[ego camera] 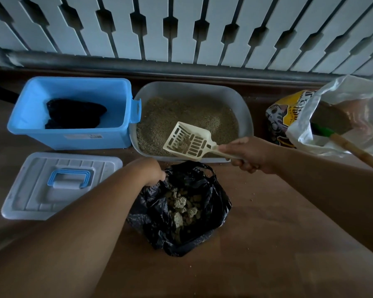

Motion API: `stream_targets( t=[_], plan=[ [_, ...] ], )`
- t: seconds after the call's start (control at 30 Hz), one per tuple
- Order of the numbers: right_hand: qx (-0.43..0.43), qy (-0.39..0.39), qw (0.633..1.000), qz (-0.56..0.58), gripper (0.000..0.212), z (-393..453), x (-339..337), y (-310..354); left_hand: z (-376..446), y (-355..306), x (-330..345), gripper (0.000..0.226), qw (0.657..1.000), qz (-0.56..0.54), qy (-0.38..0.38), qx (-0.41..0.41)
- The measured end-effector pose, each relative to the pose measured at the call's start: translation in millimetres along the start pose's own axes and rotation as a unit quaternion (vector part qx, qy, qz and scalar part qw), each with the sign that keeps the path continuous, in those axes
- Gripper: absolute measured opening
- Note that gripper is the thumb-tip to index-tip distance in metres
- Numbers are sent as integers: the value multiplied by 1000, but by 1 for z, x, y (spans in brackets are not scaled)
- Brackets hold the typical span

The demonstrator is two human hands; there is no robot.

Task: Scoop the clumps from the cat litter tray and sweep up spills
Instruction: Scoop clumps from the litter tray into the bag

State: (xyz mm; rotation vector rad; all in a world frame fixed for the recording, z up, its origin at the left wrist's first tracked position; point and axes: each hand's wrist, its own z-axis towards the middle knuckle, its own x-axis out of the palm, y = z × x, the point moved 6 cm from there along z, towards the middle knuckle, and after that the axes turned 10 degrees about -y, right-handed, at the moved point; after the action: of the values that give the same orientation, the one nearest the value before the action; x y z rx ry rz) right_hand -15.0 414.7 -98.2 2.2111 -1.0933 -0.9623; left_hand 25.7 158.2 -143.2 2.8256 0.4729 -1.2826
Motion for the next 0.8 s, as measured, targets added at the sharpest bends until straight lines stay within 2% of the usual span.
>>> stream_targets(
  t=[0.17, 0.37, 0.47, 0.6, 0.8],
  plan=[
    [-4, 23, 1000, -11, 34, -5, 5, -1, 0, 3, -5, 43, 999, -14, -39, 4],
    [-21, 43, 997, -65, 32, -10, 1, 5, -4, 10, -11, 58, 999, -47, -5, -26],
    [-41, 45, 991, -123, 31, -15, -4, 12, -9, 15, -16, 53, 999, -41, -2, -27],
    [-63, 42, 970, -232, 34, -16, -7, 23, -18, 18, -23, 50, 999, -29, -3, -29],
    [-97, 98, 927, -348, 26, -26, 15, 58, -19, 14, -22, 42, 996, -70, 20, -44]
  ],
)
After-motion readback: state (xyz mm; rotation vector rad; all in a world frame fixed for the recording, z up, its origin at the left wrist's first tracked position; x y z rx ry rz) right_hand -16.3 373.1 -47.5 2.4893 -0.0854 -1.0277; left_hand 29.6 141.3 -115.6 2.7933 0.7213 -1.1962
